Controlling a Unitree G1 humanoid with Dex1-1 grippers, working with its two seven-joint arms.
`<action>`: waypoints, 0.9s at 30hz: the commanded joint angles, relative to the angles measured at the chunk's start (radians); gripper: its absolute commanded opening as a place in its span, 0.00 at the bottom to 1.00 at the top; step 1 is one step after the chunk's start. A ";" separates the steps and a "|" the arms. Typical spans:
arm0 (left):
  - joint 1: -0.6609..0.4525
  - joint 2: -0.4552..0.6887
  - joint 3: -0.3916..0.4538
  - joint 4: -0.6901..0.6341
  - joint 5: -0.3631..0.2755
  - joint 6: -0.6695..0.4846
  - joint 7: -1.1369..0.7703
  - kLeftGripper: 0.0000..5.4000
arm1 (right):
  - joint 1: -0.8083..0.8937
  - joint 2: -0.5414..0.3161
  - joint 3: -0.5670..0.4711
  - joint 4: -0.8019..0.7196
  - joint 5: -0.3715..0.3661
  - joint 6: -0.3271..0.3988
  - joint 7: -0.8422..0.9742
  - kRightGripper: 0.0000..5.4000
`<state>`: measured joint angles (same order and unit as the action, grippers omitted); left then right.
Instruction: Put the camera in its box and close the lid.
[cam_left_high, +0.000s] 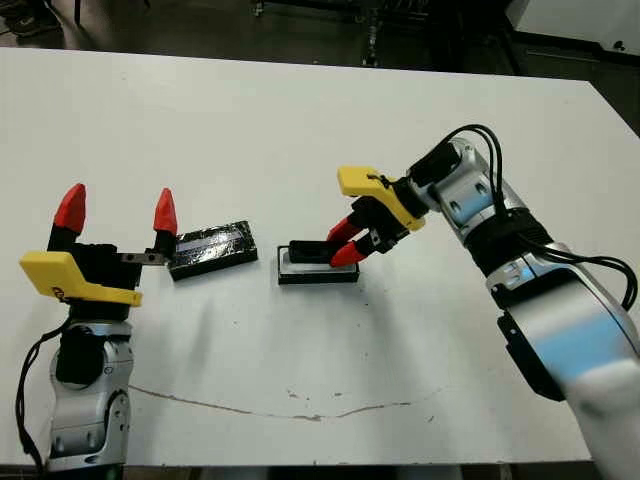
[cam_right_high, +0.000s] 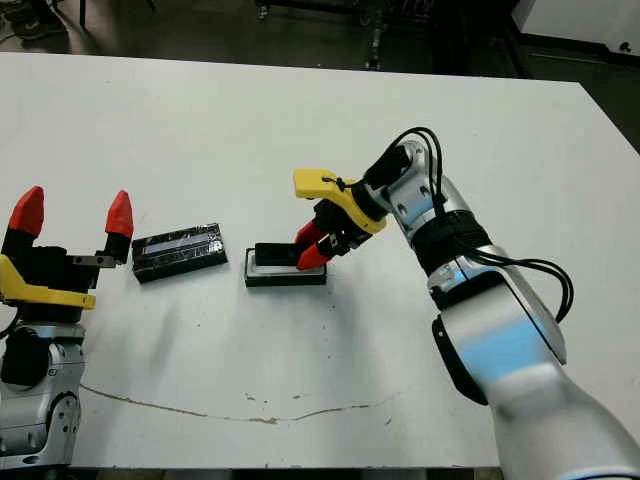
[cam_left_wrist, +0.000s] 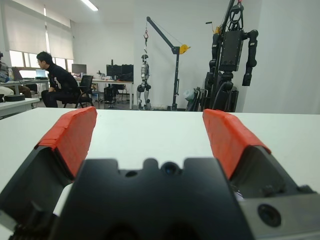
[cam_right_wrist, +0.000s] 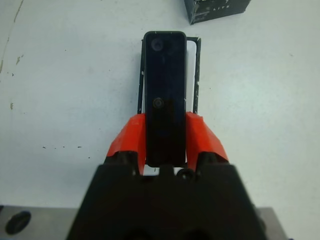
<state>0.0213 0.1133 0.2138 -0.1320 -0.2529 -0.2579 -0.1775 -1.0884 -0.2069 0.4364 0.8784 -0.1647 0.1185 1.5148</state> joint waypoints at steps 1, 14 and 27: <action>0.007 0.002 0.004 0.013 -0.007 -0.008 -0.008 1.00 | 0.009 0.002 0.004 0.000 0.001 0.001 0.003 0.31; 0.010 -0.002 0.002 0.008 0.011 -0.008 0.007 1.00 | 0.005 0.017 0.008 0.000 -0.002 -0.011 -0.007 0.31; 0.012 -0.001 0.001 0.006 0.011 -0.009 0.004 1.00 | 0.004 0.020 0.012 0.007 -0.009 -0.022 -0.015 0.31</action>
<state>0.0233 0.1132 0.2135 -0.1301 -0.2480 -0.2615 -0.1760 -1.0882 -0.1835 0.4441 0.8781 -0.1704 0.1062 1.5038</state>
